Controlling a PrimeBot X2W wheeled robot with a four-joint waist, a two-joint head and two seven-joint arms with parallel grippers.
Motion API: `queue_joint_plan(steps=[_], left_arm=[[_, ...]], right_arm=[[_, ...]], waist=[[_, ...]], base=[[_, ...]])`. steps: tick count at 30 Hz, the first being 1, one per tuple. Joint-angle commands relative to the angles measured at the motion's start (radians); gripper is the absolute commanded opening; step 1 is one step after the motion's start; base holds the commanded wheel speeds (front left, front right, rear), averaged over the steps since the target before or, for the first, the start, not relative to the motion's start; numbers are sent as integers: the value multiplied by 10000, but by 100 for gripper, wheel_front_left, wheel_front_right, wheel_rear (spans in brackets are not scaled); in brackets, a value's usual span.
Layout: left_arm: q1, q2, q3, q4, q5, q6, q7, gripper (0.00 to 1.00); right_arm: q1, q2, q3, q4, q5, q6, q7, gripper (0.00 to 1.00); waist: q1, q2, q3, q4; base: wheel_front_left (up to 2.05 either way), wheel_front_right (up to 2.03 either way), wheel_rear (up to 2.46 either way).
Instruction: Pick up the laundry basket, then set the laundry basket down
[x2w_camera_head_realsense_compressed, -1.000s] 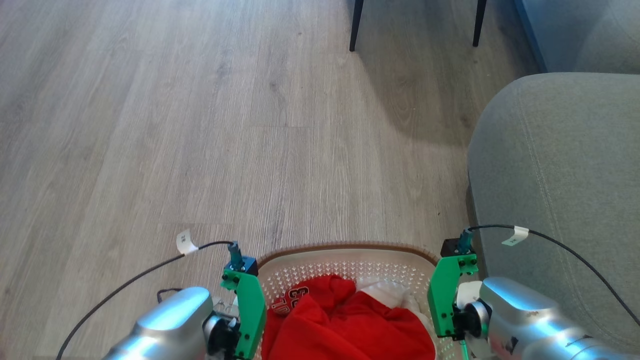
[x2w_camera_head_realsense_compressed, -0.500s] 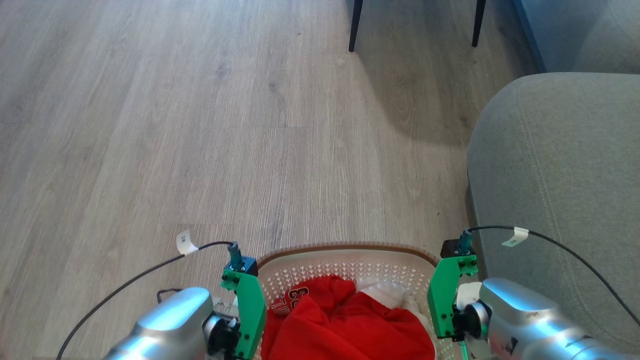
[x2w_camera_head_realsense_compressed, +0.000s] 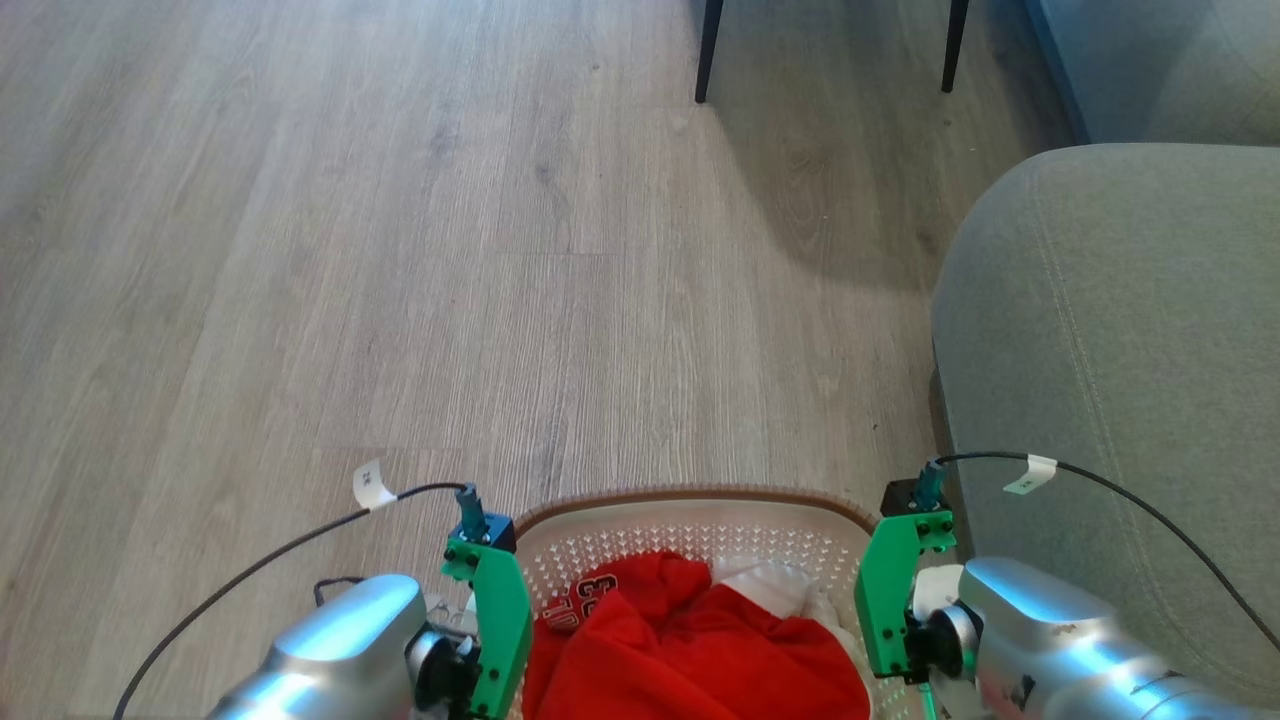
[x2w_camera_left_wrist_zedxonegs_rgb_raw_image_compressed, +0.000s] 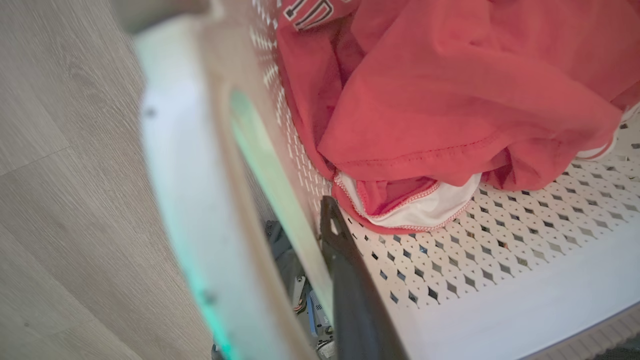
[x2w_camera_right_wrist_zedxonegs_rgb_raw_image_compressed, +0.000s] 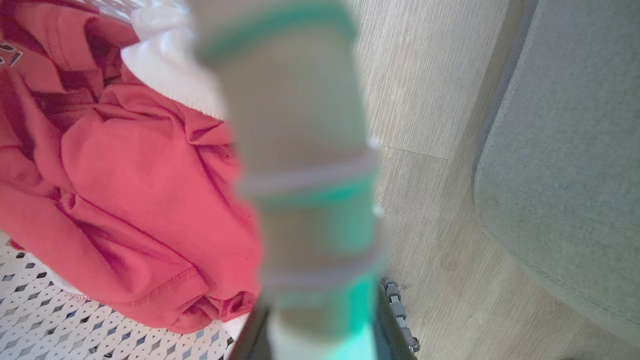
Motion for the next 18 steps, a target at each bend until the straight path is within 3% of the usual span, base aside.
queue_joint_plan(steps=[1,18], left_arm=[[-474,-239,117,-426,170,-180,38,0],[-455,-228,117,-400,133,-180,6,0]], right_arm=[[-285,366,140,-444,-43,248,-89,0],[-273,365,186,-453,34,248,-128,0]], waist=[[0,0,2,1],[0,0,-2,-21]], base=[[0,0,0],[0,0,0]])
